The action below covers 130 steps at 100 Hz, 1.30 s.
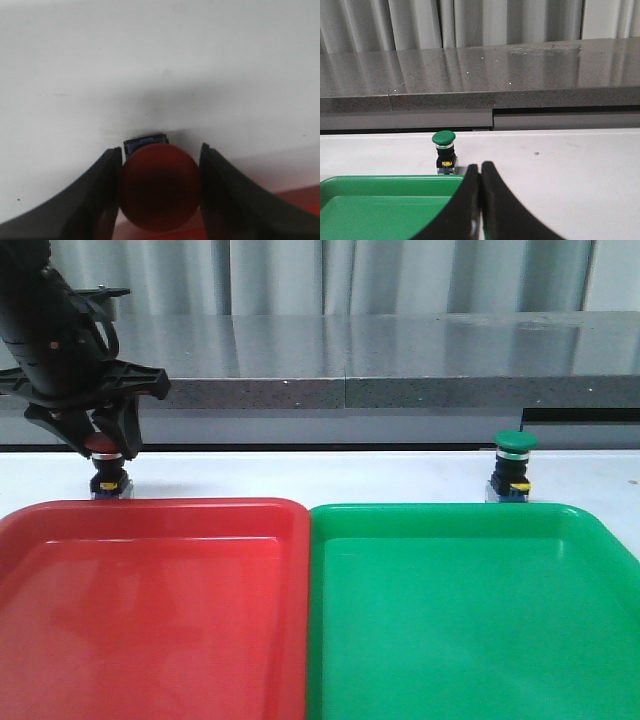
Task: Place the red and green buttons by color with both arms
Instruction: 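Lower the left gripper over the red-capped button and close on it, then lift the red button and lower it into the red tray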
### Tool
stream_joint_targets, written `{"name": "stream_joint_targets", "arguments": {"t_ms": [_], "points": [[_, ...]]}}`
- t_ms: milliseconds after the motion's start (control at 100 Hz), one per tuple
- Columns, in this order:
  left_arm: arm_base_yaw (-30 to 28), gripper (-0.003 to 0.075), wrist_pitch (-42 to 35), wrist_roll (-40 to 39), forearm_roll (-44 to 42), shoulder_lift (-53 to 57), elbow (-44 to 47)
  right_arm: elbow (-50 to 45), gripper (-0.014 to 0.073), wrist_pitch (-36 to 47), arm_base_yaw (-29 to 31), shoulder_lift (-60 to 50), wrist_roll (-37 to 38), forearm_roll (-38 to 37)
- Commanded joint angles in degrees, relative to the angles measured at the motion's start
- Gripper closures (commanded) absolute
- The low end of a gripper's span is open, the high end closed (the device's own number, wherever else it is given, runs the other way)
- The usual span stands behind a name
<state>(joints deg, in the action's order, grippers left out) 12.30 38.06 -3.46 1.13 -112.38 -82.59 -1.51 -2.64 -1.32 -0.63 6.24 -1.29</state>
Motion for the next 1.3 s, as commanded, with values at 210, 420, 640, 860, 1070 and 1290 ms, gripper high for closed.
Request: {"name": "stream_joint_targets", "arguments": {"t_ms": [210,420,640,860,1070,1290], "points": [[0.3,0.0659,3.4,-0.7,2.5,3.5,-4.9,0.8,0.0704,4.8,0.3,-1.2,-0.4,0.0],[1.5,0.0659,4.9,-0.9,4.8,8.5,-5.3,0.8,0.0704,4.8,0.3,-1.2,-0.4,0.0],[4.6,0.0659,4.9,-3.7,4.8,14.7,-4.0,0.8,0.0704,4.8,0.3,-1.2,-0.4,0.0],[6.5,0.0659,1.8,-6.7,4.8,20.6,4.5,0.8,0.0704,4.8,0.3,-1.2,-0.4,0.0],[9.2,0.0659,-2.9,-10.3,4.8,24.4,14.7,0.8,0.0704,4.8,0.3,-1.2,-0.4,0.0],[12.1,0.0659,-7.7,-12.6,4.9,24.5,20.4,0.8,0.0704,4.8,0.3,-1.2,-0.4,0.0]]}}
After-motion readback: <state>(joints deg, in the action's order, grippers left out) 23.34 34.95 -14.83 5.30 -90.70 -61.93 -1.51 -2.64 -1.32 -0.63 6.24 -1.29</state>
